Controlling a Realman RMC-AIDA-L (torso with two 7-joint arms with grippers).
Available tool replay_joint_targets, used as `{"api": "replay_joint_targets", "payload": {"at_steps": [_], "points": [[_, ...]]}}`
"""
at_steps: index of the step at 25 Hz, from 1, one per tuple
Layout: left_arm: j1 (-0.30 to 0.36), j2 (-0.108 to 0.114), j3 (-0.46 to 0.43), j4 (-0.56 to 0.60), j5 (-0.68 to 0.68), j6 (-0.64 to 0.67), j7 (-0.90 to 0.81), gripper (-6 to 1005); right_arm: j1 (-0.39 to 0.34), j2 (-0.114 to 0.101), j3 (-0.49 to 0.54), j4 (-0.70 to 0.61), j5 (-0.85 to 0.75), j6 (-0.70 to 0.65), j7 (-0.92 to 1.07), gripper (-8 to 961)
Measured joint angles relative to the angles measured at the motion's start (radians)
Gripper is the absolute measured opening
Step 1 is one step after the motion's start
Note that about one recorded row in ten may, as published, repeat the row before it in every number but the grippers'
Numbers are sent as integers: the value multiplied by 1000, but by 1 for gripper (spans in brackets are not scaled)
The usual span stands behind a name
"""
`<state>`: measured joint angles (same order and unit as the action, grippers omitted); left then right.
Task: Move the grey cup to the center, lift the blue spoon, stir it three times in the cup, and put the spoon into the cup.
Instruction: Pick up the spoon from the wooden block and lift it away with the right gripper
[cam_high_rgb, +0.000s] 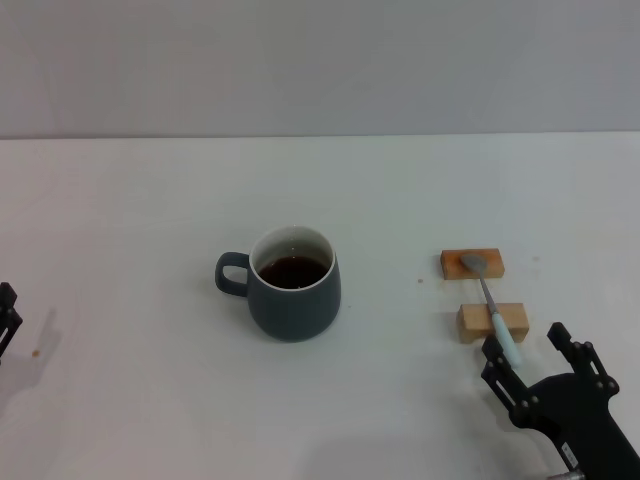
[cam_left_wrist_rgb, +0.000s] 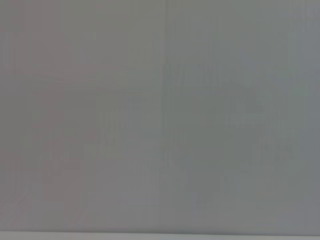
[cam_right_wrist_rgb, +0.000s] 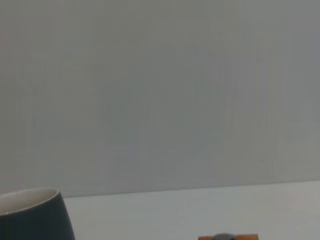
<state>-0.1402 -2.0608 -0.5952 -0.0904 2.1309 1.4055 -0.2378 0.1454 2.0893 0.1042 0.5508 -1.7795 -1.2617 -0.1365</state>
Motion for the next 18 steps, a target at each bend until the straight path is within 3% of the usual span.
{"api": "replay_joint_targets", "payload": {"at_steps": [18], "points": [[-4, -2, 3, -3, 0, 0, 0, 859, 11, 0, 3, -16, 0, 41, 1, 828]]}}
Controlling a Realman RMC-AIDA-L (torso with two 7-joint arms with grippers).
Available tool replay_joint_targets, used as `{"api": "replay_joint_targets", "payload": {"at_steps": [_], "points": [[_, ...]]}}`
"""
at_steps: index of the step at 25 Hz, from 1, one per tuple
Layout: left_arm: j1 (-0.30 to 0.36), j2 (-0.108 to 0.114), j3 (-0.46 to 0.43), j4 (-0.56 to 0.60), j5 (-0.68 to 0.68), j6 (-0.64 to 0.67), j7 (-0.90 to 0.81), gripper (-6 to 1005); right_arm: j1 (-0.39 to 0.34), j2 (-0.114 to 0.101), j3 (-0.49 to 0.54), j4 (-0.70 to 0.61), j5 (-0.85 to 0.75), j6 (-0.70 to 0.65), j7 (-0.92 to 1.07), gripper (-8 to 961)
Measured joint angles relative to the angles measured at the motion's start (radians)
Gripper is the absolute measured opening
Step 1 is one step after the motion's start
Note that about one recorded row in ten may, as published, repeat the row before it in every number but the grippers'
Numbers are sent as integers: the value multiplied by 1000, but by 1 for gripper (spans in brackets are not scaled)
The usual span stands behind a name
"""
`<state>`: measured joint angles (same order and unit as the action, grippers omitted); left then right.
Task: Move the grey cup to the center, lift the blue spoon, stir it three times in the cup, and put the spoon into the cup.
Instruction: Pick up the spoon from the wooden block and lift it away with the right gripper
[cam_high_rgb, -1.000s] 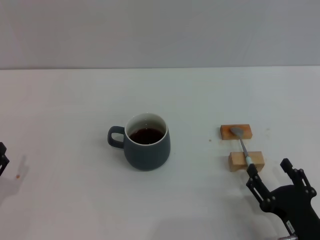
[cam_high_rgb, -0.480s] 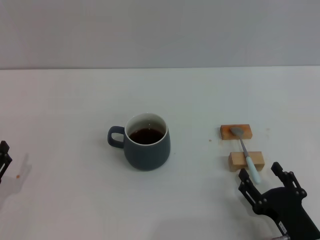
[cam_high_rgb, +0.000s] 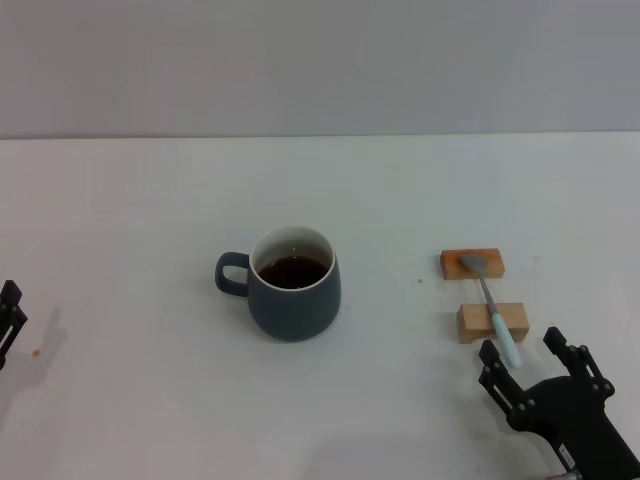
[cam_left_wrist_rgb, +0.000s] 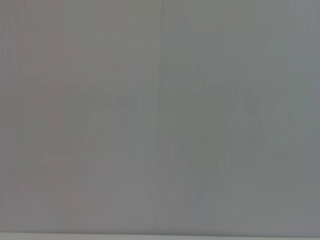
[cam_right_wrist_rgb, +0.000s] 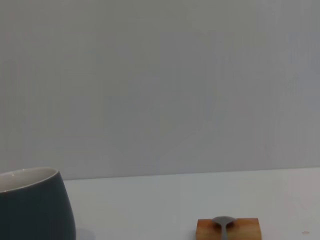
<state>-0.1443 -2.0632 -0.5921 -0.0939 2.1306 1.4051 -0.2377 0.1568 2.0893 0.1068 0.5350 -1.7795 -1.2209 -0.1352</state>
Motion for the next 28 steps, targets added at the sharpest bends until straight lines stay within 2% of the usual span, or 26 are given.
{"api": "replay_joint_targets", "payload": {"at_steps": [28], "points": [[4, 0, 0, -7, 0, 0, 0, 858, 0, 0, -1, 0, 0, 0, 4, 821]]}}
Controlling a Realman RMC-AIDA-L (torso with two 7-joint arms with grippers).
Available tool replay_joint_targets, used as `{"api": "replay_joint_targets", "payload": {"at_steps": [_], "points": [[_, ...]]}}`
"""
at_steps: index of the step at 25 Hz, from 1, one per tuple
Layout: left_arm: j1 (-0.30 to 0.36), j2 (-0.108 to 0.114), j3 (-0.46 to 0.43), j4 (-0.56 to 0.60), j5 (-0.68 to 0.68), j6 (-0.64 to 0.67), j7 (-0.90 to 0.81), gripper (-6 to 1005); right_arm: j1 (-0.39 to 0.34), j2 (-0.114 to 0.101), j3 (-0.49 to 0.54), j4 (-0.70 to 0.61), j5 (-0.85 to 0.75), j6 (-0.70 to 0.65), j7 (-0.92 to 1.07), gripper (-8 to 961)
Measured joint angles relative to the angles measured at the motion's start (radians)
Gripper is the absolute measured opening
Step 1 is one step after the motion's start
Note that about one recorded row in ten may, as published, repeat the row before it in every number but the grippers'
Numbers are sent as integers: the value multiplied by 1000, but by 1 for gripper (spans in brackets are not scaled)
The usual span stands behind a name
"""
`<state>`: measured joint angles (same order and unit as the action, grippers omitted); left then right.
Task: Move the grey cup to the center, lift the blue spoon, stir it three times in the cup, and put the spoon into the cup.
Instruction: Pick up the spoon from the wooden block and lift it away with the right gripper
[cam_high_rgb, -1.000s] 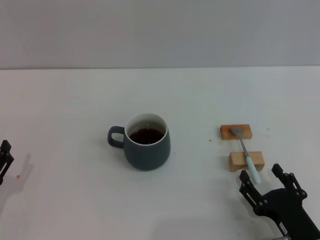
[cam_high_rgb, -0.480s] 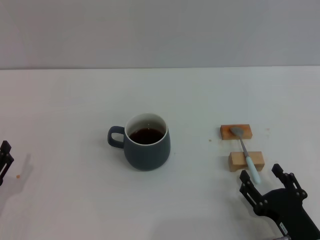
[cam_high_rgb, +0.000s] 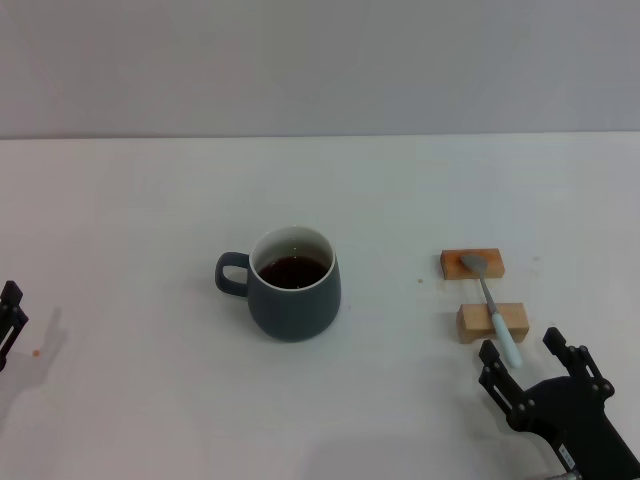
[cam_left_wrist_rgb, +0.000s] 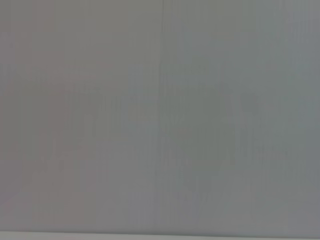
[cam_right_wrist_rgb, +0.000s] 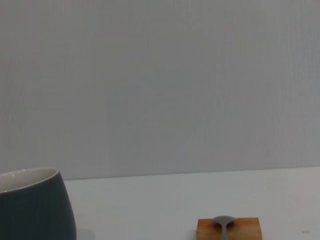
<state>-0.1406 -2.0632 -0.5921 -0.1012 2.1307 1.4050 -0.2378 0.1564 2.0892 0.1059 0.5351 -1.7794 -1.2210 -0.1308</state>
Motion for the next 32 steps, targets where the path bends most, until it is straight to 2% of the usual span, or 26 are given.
{"api": "replay_joint_targets", "payload": {"at_steps": [17, 32], "points": [[1, 0, 0, 0, 0, 0, 0, 858, 0, 0, 0, 3, 0, 0, 13, 818], [1, 0, 0, 2, 0, 0, 0, 858, 0, -1, 0, 6, -1, -1, 13, 770]]}}
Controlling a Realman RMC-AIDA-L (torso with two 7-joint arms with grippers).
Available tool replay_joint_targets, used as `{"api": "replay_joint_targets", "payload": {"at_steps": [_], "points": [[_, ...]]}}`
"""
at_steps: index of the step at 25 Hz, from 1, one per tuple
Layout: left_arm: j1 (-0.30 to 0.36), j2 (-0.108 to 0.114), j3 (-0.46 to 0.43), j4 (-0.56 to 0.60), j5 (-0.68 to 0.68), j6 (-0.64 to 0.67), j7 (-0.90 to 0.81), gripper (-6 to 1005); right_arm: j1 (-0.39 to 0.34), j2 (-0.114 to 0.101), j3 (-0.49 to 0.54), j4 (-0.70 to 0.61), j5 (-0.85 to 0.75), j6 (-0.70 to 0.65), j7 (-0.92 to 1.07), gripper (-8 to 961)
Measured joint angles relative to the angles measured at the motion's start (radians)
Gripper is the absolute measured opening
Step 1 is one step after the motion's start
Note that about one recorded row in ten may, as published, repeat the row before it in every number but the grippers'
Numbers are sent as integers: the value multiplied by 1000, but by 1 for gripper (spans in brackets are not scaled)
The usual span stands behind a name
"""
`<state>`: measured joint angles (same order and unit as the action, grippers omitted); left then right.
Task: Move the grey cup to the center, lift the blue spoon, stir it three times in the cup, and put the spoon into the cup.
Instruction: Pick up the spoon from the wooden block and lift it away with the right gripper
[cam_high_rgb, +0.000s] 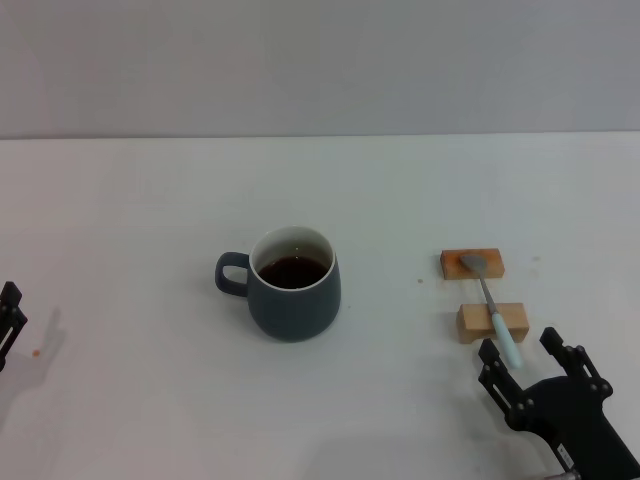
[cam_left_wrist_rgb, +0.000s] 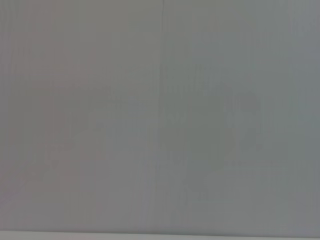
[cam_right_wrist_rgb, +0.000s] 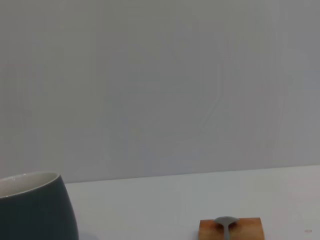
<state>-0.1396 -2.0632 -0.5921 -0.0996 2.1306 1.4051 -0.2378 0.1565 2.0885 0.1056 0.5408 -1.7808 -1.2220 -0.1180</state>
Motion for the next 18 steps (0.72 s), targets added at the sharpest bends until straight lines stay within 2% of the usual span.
{"api": "replay_joint_targets", "payload": {"at_steps": [6, 8, 18], "points": [[0, 0, 0, 0, 0, 0, 0, 858, 5, -3, -10, -1, -9, 7, 0, 751], [0, 0, 0, 0, 0, 0, 0, 858, 5, -3, -11, -1, -9, 8, 0, 546], [0, 0, 2, -1, 1, 1, 0, 858, 5, -2, -11, -5, -3, 13, 0, 516]]}}
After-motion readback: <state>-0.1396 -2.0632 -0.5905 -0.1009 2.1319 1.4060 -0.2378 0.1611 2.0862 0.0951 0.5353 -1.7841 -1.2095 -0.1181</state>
